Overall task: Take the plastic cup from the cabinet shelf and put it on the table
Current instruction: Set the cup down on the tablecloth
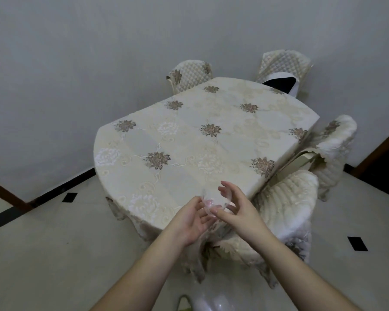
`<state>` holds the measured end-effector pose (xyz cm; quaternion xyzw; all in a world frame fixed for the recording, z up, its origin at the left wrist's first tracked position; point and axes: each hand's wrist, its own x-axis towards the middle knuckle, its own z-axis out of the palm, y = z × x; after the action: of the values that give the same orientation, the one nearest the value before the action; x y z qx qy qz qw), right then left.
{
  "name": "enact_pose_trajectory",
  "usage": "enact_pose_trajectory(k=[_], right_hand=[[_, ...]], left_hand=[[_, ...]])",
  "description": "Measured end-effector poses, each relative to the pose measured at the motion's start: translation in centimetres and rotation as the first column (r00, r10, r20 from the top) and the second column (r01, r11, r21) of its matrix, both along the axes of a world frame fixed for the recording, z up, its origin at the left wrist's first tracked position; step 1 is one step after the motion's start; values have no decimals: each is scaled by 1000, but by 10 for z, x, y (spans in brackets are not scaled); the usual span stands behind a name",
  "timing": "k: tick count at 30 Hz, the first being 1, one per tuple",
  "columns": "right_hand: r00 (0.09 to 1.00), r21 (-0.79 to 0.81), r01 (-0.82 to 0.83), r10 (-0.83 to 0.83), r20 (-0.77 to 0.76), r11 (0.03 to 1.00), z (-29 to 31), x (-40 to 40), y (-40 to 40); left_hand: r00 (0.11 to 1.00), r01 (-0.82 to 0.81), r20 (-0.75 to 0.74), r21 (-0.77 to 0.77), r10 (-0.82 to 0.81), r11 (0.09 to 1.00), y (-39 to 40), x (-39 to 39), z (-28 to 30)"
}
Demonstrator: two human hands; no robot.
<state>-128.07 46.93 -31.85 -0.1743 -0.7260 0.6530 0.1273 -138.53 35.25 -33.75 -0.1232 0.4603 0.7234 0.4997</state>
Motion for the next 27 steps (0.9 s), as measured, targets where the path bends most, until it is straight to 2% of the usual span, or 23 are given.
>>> enact_pose_trajectory(k=[8, 15, 18, 27], right_hand=[[992, 44, 109, -111, 56, 993, -18, -74, 16], [970, 62, 176, -184, 157, 982, -48, -93, 47], [966, 60, 169, -178, 189, 984, -60, -99, 69], [954, 49, 103, -112, 278, 994, -92, -117, 132]], left_hand=[[998, 57, -25, -99, -60, 993, 32, -86, -32], [989, 137, -30, -147, -143, 980, 68, -110, -68], [988, 151, -10, -190, -156, 970, 92, -117, -78], [997, 71, 34, -271, -64, 960, 144, -130, -107]])
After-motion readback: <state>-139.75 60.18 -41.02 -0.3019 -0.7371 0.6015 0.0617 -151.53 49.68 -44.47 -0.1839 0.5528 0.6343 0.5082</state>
